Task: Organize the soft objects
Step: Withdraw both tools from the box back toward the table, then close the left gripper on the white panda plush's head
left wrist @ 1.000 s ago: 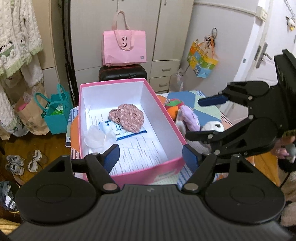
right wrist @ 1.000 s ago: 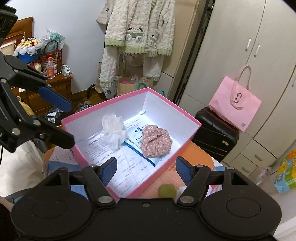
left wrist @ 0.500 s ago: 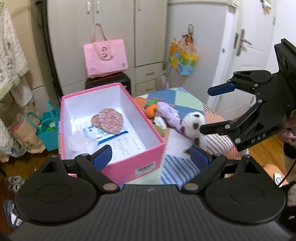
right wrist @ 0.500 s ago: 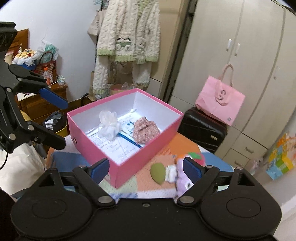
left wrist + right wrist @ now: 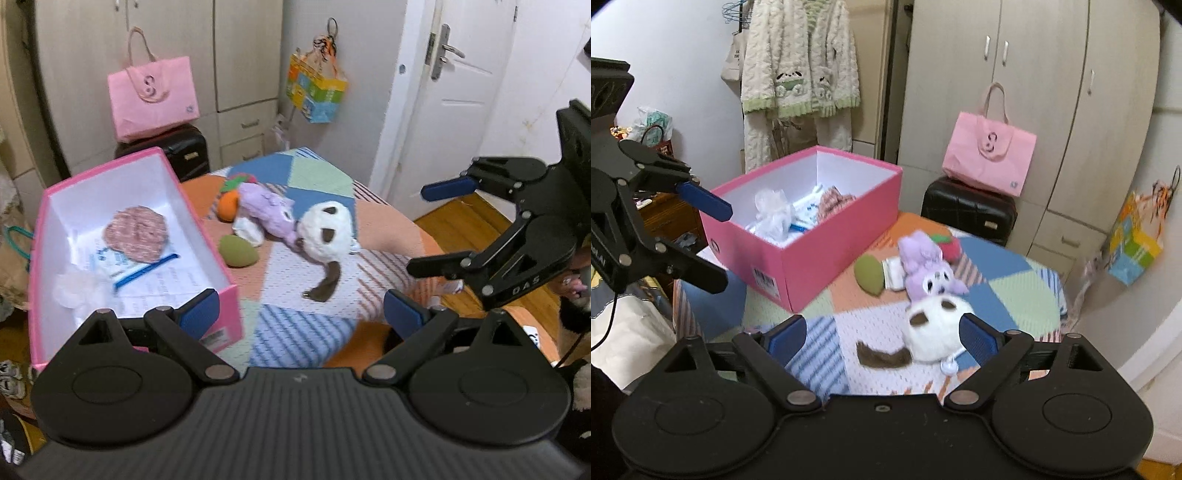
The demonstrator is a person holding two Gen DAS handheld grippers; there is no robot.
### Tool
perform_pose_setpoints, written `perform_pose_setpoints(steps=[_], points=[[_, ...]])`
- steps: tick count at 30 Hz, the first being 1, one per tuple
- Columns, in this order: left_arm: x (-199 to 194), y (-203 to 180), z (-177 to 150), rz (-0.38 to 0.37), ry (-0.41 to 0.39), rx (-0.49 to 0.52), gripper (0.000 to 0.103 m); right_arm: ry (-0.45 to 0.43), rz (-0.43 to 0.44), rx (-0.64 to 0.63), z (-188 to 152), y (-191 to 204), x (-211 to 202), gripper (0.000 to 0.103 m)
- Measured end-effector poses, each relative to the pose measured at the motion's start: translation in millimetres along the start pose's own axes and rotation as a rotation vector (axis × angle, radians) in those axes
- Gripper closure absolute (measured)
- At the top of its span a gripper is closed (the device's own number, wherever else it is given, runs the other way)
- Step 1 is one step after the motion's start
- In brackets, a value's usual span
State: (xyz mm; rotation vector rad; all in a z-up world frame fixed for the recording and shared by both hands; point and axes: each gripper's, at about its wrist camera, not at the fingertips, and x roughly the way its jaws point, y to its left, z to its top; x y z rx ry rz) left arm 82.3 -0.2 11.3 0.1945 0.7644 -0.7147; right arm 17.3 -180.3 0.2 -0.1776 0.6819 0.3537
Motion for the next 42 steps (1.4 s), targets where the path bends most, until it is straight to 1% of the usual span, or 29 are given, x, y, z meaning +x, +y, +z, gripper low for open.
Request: perform_pose_setpoints(steps=[3,6,9,12,16,20,23,26,27,30,33,36,39,41,42], points=[[13,-7,2,-0.025,0.01,0.002,0.007,0.003,0.012,0.024,-14,-11,7,0.011],[25,-17,3,-0.008,0.0,0.029,0.007,-0.005,0.025,0.032,-28,-24,16,0.011],[36,-23,8,0.003,-0.001,0.047,0.007,-0.034,0.029,0.027,-39,-33,24,0.011],[49,-26,12,-0.003,0.001,0.041,0.007,-0.072,0.032,0.013,-49,-45,35,0.011],[74,-28,19,-0.014,0.029,0.033,0.007,-0.047,-0.011,-0.021,-60,-53,64,0.012],[96,-29,23,-0.003,0.03,0.026,0.007,-0.047,0.036,-0.026,-68,-60,86,0.012],[114,-28,25,-0.013,0.038,0.01,0.007,-0.074,0.049,-0.025,-69,-64,97,0.011],[133,-26,27,-0.034,0.056,-0.012,0.009,-0.123,0.015,-0.037,-69,-67,106,0.011],[138,-26,26,-0.039,0.052,-0.022,0.009,-0.136,0.002,-0.046,-69,-68,110,0.011],[156,-22,25,-0.039,0.014,-0.088,0.01,-0.131,-0.013,-0.073,-69,-69,123,0.011],[167,-17,24,-0.035,-0.016,-0.123,0.01,-0.142,0.014,-0.072,-67,-72,128,0.011],[174,-16,24,-0.029,-0.054,-0.121,0.01,-0.145,0.037,-0.068,-65,-74,130,0.011],[180,-18,25,-0.039,-0.063,-0.116,0.015,-0.141,0.065,-0.042,-60,-75,134,0.011],[184,-18,25,-0.054,-0.062,-0.127,0.023,-0.131,0.086,-0.014,-58,-77,138,0.011],[187,-18,24,-0.059,-0.06,-0.136,0.024,-0.124,0.094,-0.003,-57,-77,141,0.011]])
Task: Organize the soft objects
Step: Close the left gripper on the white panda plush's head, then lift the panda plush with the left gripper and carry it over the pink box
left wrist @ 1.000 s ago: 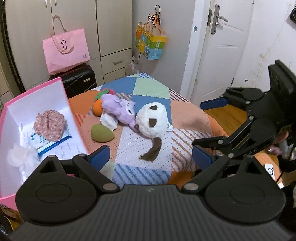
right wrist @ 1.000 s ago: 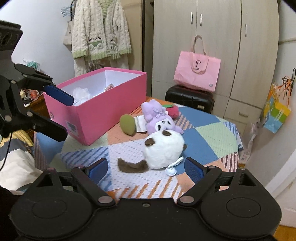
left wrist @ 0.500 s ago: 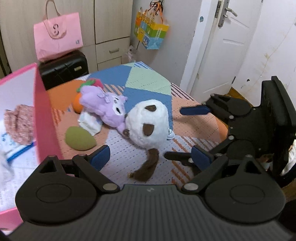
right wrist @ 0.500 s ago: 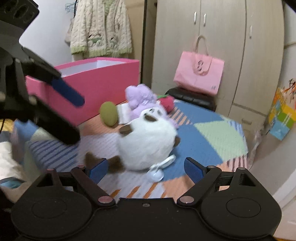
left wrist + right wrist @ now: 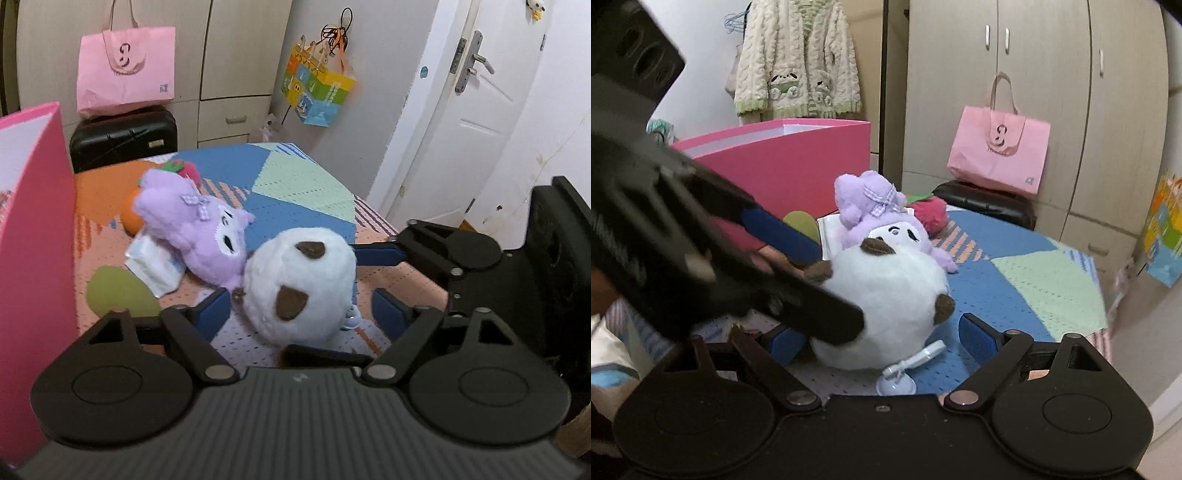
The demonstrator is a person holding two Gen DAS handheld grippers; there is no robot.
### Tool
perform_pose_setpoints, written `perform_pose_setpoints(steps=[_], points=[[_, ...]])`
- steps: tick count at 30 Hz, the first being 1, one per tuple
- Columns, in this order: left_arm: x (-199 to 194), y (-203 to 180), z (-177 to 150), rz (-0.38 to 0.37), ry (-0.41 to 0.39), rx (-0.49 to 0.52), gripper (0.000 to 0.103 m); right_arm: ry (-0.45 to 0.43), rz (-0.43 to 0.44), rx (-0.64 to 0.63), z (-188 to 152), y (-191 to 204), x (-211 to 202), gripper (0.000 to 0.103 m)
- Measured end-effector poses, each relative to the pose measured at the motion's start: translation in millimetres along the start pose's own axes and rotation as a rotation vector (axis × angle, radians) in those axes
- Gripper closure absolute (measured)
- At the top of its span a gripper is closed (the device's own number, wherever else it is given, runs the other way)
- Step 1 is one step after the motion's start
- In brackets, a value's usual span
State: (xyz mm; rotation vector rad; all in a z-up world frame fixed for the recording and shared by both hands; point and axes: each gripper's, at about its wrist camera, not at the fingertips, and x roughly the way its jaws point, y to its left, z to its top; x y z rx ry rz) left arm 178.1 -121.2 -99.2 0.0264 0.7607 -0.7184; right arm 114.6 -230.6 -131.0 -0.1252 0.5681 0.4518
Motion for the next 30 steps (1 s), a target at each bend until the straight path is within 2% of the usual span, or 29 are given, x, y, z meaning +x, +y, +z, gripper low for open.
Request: perform_pose_setpoints(steps=[3,4,8,11,13,19,30], points=[[4,1,-4,0.021,-0.034,-0.019,0.028,0.02,0.007,0.038,0,-1,9,0.011],[5,2,-6,0.022,-0.044,-0.011,0.033,0.024,0.004,0.059,0,-3,11,0.011],[8,6,-9,0.003,-0.049,-0.043,0.038,0.007,0.006,0.124,-6,-6,16,0.012],[9,9,-9,-0.013,-0.045,-0.066,0.04,-0.024,0.015,0.131,-10,-3,13,0.023],[9,9,-10,-0.026,-0.046,-0.075,0.04,-0.047,-0.002,0.146,-10,-1,10,0.027],[5,0,-10,-0.025,-0.066,-0.064,0.04,-0.083,-0.061,0.132,-11,7,1,0.027],[-26,-14,-14,-0.039,-0.081,-0.063,0.04,-0.07,-0.078,0.136,-3,25,-29,0.027]])
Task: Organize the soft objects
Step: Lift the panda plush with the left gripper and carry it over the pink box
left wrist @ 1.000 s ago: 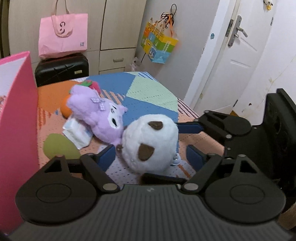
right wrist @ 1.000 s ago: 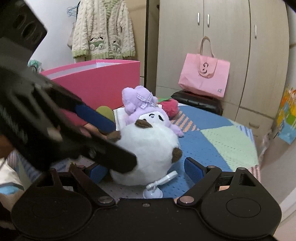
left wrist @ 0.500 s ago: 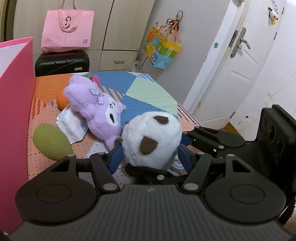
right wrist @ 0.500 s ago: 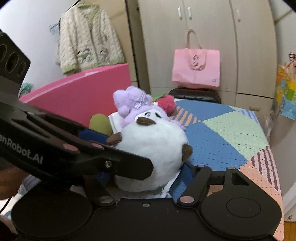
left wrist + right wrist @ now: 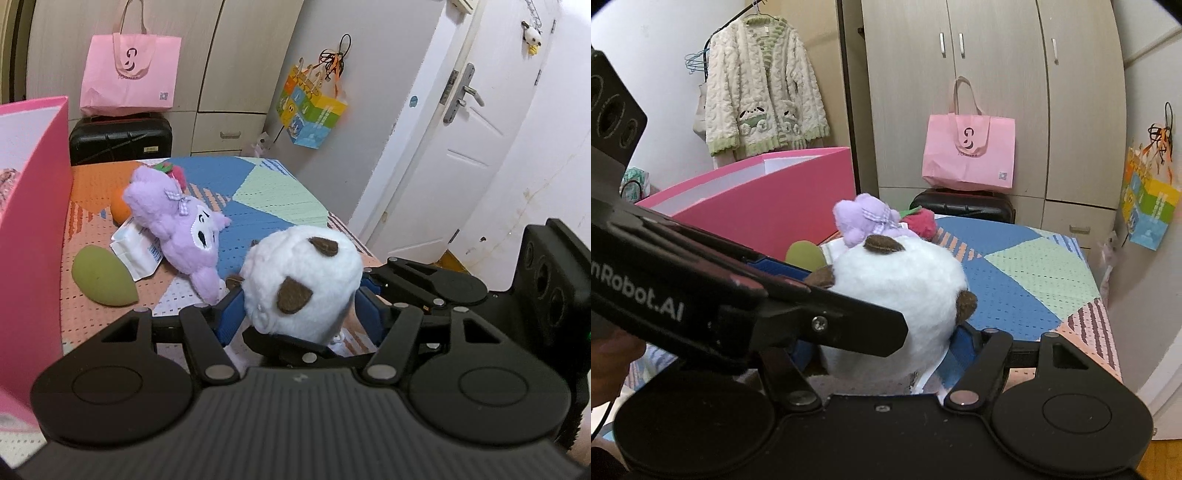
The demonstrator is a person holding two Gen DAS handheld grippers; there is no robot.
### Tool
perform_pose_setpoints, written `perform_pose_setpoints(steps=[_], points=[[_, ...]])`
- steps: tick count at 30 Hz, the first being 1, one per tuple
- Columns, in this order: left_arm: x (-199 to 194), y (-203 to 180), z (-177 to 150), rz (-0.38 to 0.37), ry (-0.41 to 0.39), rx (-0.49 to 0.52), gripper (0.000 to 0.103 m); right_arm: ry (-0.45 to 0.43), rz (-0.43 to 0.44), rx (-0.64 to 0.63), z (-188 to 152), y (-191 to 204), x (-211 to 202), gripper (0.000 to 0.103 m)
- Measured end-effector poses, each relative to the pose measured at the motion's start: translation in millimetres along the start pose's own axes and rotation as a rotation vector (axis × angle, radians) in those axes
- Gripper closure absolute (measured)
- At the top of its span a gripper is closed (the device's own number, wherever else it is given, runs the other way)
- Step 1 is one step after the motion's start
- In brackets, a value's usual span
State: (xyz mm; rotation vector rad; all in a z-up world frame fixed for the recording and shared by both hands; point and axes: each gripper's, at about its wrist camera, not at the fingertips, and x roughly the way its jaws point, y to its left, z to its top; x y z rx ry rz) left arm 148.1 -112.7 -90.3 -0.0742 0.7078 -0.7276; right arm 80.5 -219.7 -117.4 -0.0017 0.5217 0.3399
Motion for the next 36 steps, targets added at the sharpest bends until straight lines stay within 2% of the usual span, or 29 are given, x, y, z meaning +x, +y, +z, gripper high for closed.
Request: perform_pose_setpoints(steps=[5,13,24,30,36], points=[[-14,-13,-5,0.03,-0.008,0.034,0.04,0.015,-0.011,0.012,4,11,-12,0.027],[-38,-12,-9,-0.016,-0.025,0.004,0.04,0.017,-0.021,0.002,7,28,-31,0.027],[-72,-10,-5,-0.031,0.064,-0.019,0.04,0.081,-0.036,-0.083,21,68,-48,0.027],[-102,-14,-7,0.006,0.099,-0.015,0.04,0.115,0.01,-0.145,35,92,-60,0.027],[-138,-11,-9,0.029,0.049,-0.053,0.04,0.109,0.081,-0.143,49,111,-70,0.026]])
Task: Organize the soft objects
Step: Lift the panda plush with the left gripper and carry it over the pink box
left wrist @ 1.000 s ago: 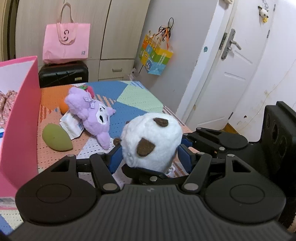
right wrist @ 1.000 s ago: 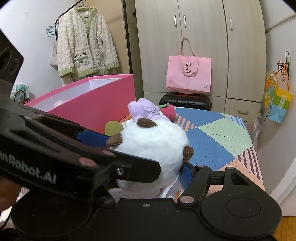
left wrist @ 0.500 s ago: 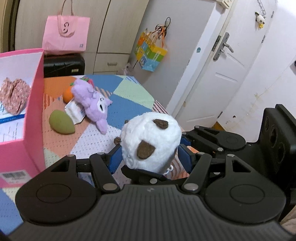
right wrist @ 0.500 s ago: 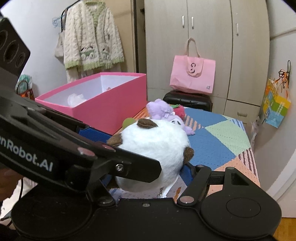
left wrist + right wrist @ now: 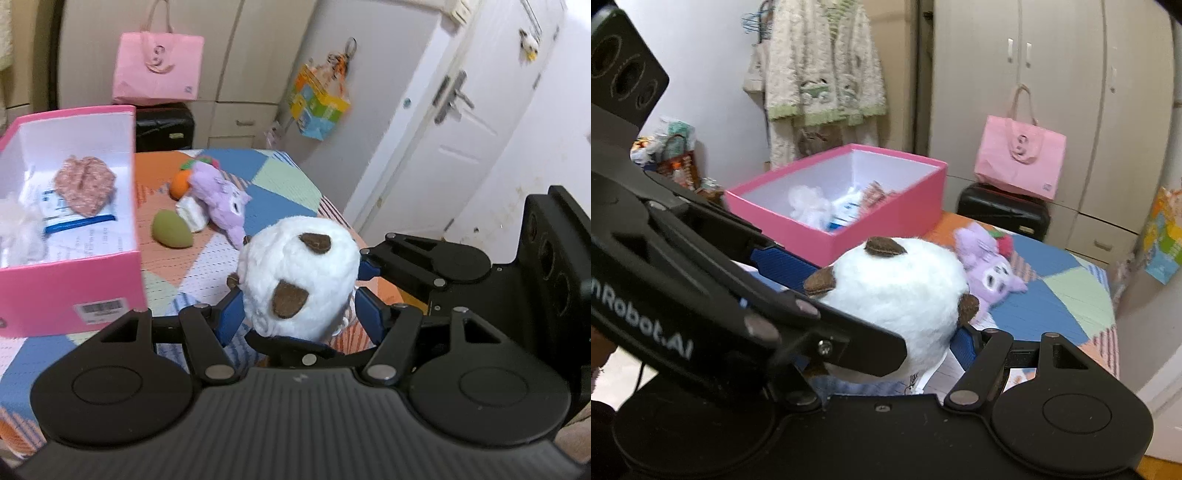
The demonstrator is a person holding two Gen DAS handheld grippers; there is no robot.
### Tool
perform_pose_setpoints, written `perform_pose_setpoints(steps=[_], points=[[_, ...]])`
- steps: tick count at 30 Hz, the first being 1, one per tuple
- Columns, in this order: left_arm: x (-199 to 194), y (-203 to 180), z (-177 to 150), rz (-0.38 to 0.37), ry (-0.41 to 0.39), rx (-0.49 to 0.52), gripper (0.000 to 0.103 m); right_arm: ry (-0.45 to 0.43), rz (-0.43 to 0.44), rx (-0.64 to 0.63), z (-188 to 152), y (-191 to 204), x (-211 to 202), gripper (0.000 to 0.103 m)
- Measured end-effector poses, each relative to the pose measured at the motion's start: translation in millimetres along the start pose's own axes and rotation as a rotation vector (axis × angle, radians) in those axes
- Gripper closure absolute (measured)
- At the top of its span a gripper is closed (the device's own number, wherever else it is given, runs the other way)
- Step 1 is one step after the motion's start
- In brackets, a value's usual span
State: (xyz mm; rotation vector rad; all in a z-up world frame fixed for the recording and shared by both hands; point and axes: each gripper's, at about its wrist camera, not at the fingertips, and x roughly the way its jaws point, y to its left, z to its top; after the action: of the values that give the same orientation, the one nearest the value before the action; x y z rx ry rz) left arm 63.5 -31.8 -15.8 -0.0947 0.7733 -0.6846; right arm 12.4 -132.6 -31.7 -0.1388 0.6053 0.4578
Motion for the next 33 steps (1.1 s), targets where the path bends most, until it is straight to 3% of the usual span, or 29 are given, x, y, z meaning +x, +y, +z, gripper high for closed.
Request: perform_pose_setpoints(steps=[10,16,33], points=[[-45,14,7,0.054,-0.056,0.007,0.04,-0.026,0.074,-0.02,32,24,1,0.026],[-65,28,16,0.055,-0.089,-0.003,0.04,-0.047,0.072,-0.052,55,36,5,0.024],[-81,77,55,0.033,-0.164,0.002,0.037,-0.093,0.083,-0.109,112,46,37,0.021]])
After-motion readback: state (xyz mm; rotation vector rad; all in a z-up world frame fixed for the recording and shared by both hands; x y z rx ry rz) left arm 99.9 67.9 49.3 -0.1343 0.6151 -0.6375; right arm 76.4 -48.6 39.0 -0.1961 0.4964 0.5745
